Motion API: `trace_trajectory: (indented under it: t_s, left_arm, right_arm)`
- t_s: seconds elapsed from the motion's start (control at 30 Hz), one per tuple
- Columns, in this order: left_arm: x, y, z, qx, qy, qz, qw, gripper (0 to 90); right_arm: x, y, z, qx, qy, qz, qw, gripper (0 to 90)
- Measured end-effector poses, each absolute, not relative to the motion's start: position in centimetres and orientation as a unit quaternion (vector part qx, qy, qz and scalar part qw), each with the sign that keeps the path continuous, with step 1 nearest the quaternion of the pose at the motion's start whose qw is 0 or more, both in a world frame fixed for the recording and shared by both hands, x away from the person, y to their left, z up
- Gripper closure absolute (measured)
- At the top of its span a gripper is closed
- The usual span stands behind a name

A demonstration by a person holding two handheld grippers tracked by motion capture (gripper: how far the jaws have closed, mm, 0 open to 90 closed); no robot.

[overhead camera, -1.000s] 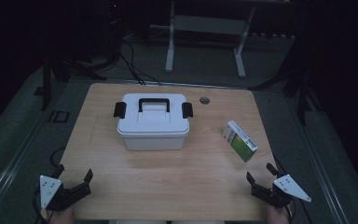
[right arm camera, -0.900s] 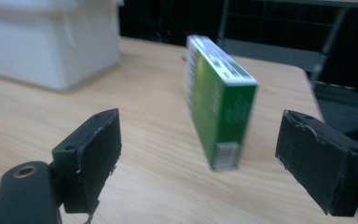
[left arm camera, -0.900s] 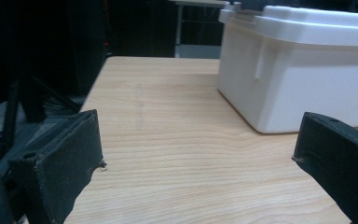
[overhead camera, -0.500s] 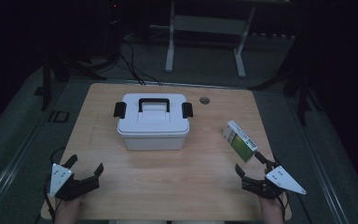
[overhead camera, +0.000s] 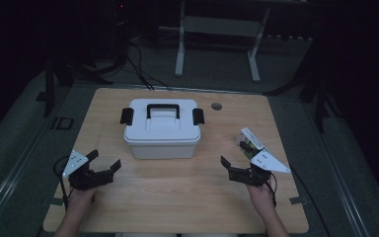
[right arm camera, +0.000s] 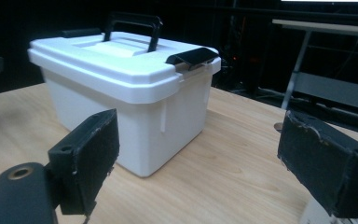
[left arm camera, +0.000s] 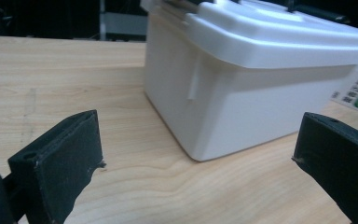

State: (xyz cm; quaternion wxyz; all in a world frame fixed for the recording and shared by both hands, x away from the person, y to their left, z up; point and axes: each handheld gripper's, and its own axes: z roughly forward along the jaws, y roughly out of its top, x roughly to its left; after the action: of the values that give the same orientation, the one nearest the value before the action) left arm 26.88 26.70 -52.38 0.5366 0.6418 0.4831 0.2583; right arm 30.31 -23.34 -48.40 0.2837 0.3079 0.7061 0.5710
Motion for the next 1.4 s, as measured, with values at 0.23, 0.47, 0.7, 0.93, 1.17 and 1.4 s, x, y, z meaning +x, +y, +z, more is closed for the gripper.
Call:
trace_trajectory:
  t_s: [0.23,0.47,0.7,0.93,1.17,1.4]
  left_arm:
    - [29.5,27.0,-52.9,0.651,0.494,0.253,0.518,1.0]
    - [31.6,27.5,-54.2,0.672,0.497,0.255,0.486,15.9]
    - [33.5,27.1,-55.0,0.694,0.502,0.240,0.456,45.8]
    - [35.9,25.2,-55.1,0.714,0.494,0.222,0.443,81.0]
    - [36.9,24.4,-54.5,0.706,0.480,0.211,0.475,89.6]
    - [36.9,24.1,-54.3,0.701,0.477,0.204,0.489,89.6]
  right_arm:
    - [33.2,-21.2,-49.7,0.326,0.718,0.537,0.300,12.0]
    - [35.6,-19.8,-51.3,0.326,0.741,0.522,0.270,13.9]
    - [37.6,-18.3,-52.1,0.352,0.756,0.489,0.256,54.9]
    - [39.6,-16.9,-52.5,0.375,0.759,0.470,0.250,90.0]
    - [40.9,-15.5,-53.4,0.376,0.770,0.467,0.216,90.0]
    - [40.9,-14.1,-53.4,0.366,0.770,0.484,0.196,90.0]
